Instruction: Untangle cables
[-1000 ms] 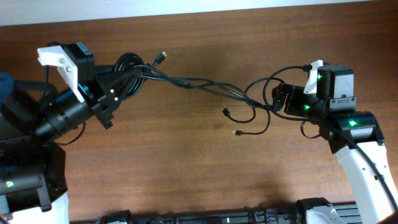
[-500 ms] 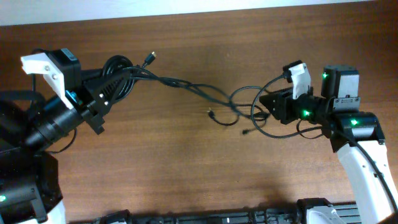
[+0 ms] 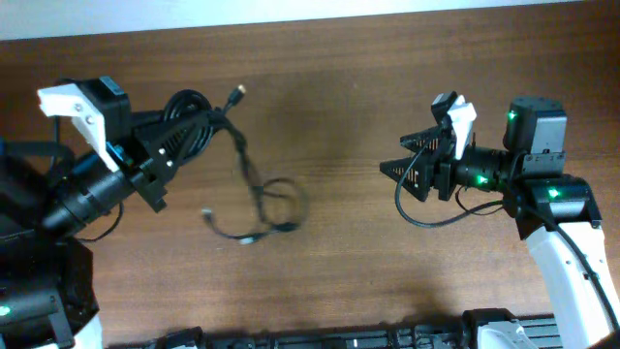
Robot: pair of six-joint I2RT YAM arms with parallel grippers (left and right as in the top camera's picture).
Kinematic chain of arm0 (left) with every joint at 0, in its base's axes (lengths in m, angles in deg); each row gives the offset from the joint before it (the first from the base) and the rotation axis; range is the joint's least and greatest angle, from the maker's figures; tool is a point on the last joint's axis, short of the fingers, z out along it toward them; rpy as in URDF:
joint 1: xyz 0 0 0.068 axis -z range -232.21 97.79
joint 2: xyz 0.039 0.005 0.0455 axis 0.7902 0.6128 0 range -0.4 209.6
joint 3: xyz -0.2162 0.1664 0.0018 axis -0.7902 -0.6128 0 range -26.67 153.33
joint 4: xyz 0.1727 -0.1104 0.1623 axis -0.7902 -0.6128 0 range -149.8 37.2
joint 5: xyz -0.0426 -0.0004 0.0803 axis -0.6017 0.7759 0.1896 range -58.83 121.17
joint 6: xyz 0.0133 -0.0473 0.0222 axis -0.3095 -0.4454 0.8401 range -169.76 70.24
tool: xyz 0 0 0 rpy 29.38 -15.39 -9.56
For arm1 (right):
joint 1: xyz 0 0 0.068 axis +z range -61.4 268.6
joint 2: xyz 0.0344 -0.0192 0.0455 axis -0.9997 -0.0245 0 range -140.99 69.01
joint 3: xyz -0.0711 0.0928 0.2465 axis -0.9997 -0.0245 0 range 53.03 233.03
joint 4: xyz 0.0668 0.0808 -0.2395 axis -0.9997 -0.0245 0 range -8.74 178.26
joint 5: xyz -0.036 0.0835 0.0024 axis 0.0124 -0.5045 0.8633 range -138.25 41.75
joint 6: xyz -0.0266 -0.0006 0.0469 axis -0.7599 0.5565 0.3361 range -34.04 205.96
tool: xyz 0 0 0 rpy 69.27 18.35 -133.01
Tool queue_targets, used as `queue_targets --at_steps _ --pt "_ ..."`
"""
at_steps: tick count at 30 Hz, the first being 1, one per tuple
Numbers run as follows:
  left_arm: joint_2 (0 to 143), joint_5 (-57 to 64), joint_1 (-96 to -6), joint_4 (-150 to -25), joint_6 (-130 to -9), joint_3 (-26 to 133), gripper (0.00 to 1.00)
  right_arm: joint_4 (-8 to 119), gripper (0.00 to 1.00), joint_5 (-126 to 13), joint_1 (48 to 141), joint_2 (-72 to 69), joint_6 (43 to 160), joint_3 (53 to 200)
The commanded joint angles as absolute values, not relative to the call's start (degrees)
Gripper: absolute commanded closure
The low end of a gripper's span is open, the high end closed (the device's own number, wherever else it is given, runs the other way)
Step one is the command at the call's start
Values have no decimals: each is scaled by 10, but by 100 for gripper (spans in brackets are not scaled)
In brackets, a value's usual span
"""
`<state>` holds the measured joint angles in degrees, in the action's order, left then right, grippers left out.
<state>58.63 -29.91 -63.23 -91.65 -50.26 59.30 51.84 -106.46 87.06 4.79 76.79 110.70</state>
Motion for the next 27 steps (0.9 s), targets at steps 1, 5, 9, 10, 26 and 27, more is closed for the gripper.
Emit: queue_targets --at_steps 1,5,9,10,26,27 --pt "581 -307 -600 -909 -501 610 100 497 18 -1076 867 57 741 1103" --pt "599 -303 -562 -892 -493 610 100 447 18 -1078 892 57 695 1103" --pt "633 -303 -499 -860 -493 610 100 430 18 -1076 987 57 623 1103" --pt "643 -303 -483 -850 -493 610 100 430 18 -1076 1008 56 608 1103" --pt "690 -201 -354 -706 -569 610 100 445 19 -951 1115 -62 607 1102" --pt "690 -200 -354 -699 -571 610 100 460 19 -951 1115 -65 607 1102"
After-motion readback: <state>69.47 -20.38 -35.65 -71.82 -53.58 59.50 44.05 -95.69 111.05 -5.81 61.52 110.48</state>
